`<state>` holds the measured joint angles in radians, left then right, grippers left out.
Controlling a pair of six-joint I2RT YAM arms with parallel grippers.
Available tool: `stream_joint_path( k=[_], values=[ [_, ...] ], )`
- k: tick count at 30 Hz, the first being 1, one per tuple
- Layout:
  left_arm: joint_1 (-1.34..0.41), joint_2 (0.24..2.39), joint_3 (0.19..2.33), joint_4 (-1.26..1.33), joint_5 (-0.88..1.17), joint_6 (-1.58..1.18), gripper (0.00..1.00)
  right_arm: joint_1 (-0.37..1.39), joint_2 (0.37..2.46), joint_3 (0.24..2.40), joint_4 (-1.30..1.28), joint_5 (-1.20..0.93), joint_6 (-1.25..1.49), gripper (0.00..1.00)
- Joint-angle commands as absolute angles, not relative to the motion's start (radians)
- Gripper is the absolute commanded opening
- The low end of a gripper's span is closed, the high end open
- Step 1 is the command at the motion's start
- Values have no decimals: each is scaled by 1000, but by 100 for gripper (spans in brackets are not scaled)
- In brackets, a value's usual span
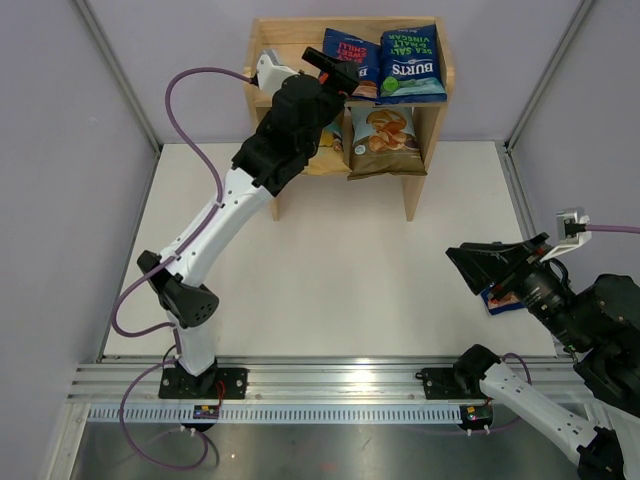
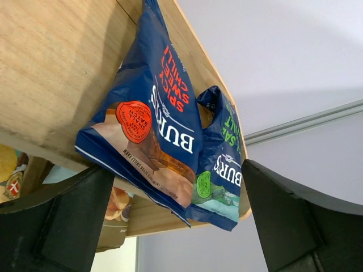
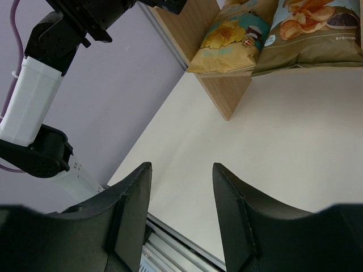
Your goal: Place and organize the chips bags onto the shelf
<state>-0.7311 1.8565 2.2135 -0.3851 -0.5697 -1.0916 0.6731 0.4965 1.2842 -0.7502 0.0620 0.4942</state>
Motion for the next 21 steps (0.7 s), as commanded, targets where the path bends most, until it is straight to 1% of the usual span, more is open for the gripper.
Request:
stream_joint_path(
  k=[1,4,6,11,13,16,19,21],
  values=[
    [-719,1822,2187,-452,-592,-1055,99,675,525,1321,-752,74,483,55],
    [-719,1799,2172,-465,-588,-1052,99,675,537,1327,-767,86,480,54],
    [-719,1754,2113,-453,-584,-1054,99,675,551,1328,-781,112,479,55],
    [-719,1640,1933,-373,-610,-1031,99,673,623,1318,-814,147,462,73],
    [-719,1602,1914,-361,-614,-1014,99,675,675,1301,-810,144,456,76],
    [-719,1554,1882,-357,-620,-989,99,673,722,1260,-782,172,460,86],
    [-719,1468,1803,-318,-617,-950,99,673,771,1230,-769,261,460,98],
    [-721,1418,1744,-279,-595,-911,99,675,822,1213,-779,362,457,100]
  ],
)
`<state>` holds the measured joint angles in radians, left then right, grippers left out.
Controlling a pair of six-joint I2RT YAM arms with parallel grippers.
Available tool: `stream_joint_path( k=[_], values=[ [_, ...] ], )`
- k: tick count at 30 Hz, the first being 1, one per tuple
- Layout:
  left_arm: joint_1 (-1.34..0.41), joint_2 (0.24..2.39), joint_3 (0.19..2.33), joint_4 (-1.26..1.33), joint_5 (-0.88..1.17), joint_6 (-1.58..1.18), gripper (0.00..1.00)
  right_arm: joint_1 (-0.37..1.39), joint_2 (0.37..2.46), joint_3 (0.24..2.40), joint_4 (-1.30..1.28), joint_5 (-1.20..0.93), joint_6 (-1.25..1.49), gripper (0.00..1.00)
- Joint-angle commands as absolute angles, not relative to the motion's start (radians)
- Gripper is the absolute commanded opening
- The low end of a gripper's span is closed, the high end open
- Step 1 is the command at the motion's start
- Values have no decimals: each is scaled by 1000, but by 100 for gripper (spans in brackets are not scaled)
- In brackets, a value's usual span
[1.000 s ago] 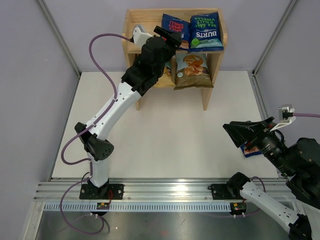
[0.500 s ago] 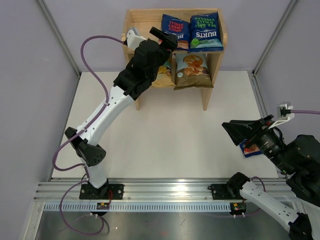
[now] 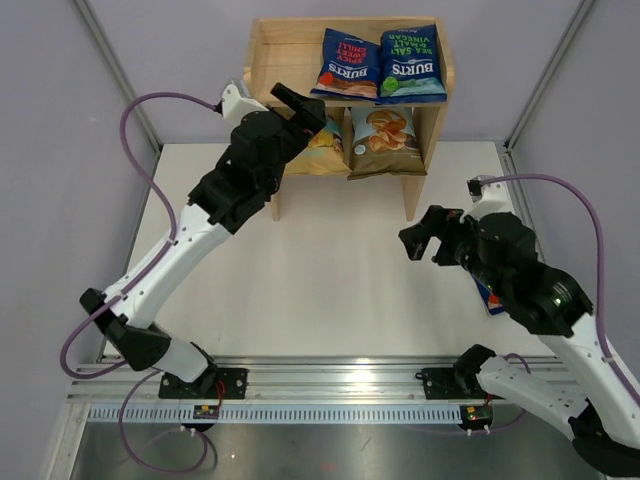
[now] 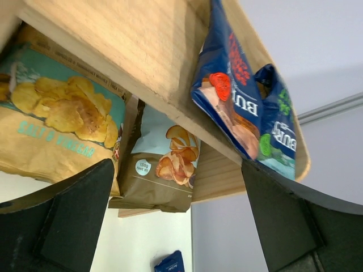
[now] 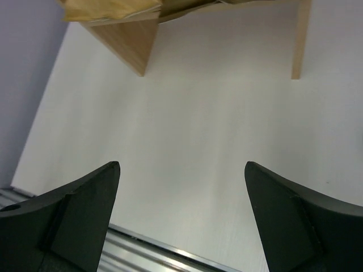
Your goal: Place and organize the chips bags onto the shelf
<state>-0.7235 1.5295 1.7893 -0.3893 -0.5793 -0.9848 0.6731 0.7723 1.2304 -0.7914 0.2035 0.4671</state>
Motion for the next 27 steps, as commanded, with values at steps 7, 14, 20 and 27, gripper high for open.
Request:
stream_joint_path(
  k=[7,14,20,27],
  values=[
    [-721,1177,1487,-238,-482,-758,99,523,1003,1115,-758,465,456,99],
    [-721,1034,1301,-385,-260,-551,99,278,1254,1045,-640,477,428,99],
    [-721,871,1125,-537,-183,-450,99,216,1492,1111,-669,514,301,100],
    [-721,738,1042,-753,-218,-330,99,160,1715,1187,-677,538,236,98]
  ],
)
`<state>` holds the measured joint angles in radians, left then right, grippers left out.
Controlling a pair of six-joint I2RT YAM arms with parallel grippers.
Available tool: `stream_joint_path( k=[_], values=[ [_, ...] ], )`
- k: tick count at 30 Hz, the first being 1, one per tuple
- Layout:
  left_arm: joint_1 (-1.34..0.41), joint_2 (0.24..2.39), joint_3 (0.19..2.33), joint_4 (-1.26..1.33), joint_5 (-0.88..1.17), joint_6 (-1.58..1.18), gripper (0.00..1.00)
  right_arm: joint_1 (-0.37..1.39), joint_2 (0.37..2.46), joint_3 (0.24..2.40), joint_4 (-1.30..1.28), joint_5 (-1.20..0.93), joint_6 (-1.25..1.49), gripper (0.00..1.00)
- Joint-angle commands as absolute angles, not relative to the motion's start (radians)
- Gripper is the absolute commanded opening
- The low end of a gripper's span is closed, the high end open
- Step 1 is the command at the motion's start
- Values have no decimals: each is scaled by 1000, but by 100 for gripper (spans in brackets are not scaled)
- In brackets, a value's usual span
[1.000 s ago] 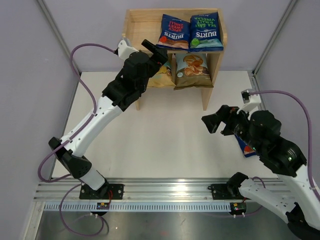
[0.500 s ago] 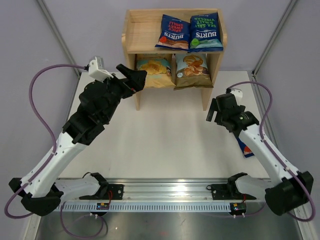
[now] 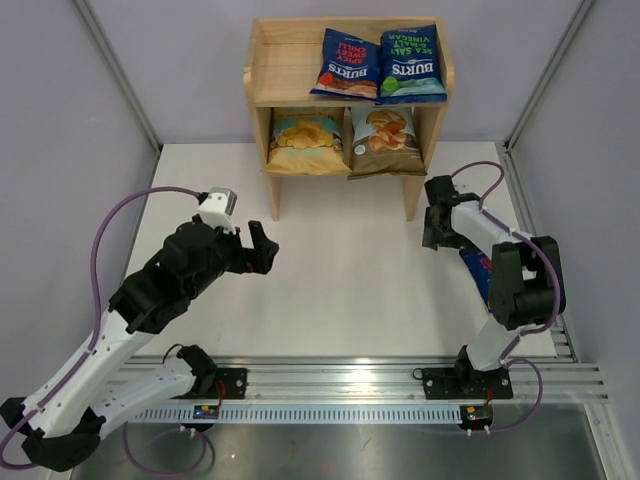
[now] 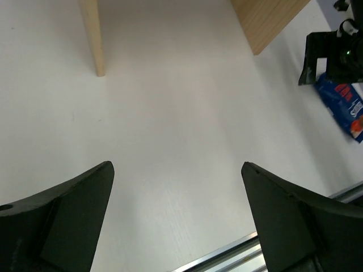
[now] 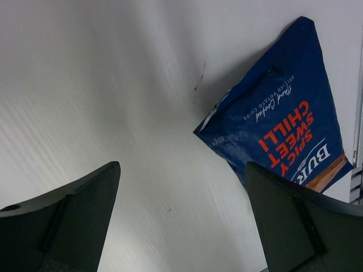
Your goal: Place and organize the chips bags onto the shelf
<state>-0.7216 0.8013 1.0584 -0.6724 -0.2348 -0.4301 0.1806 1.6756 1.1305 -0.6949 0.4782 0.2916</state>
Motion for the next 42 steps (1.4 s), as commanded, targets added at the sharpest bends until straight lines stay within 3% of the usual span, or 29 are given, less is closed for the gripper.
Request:
stream_joint_path(
  k=[1,13,18,24,25,31,35,42],
  values=[
    [-721,723,1035,-764,-213,-325,99,158,1729,1187,-672,537,232,98],
    [-723,568,845,-732,-204,-295,99,121,1913,1184,-624,698,198,90],
    [-736,519,835,-729,-224,-301,99,97,1939,1172,-637,698,192,67],
    [-739,502,833,-727,-232,-301,99,95,1937,1183,-661,669,212,47],
    [-741,503,833,-727,-233,-301,99,95,1939,1184,-672,663,215,38],
    [-741,518,836,-730,-239,-301,99,97,1879,1183,-690,649,252,10],
    [-741,529,838,-735,-250,-301,99,97,1789,1148,-686,630,282,0],
    [-739,554,853,-739,-270,-295,99,133,1545,1094,-693,532,318,0]
  ],
)
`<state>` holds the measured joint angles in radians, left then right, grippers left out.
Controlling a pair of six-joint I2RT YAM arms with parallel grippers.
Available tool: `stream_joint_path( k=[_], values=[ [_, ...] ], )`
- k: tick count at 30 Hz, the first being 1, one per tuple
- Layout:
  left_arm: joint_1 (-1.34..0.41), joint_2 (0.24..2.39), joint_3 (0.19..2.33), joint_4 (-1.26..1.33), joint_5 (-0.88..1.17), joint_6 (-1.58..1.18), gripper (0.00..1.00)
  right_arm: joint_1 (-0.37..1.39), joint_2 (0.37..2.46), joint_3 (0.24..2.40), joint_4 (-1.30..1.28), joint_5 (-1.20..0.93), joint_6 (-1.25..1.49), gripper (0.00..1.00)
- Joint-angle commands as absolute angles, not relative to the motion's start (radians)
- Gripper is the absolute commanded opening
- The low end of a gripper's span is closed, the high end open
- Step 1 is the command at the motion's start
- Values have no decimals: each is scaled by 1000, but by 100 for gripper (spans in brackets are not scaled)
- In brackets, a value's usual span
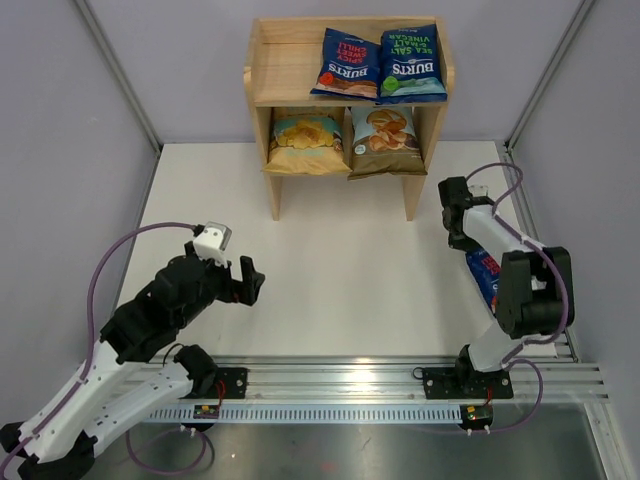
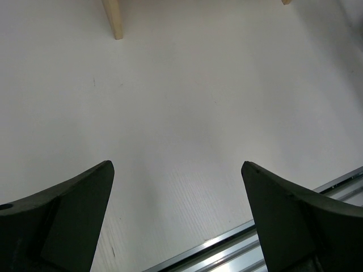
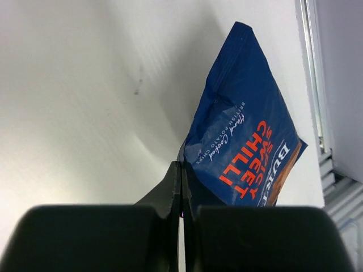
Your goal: Place and organize the chips bags onto the shelf
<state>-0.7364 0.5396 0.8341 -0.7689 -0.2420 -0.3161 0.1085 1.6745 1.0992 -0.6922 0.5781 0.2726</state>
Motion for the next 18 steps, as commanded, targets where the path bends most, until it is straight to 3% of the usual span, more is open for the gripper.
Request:
stream_joint_path(
  k=[1,9,18],
  values=[
    [-739,557,859,-739,-275,-293,99,140,1487,1089,-702,502,325,0],
    [-739,558,897,-712,-256,-449,99,163,1197,1065,-700,228,423,0],
    [-770,561,626,-198,-81,-519,99,172,907,950,-442,-197,744,0]
  ],
)
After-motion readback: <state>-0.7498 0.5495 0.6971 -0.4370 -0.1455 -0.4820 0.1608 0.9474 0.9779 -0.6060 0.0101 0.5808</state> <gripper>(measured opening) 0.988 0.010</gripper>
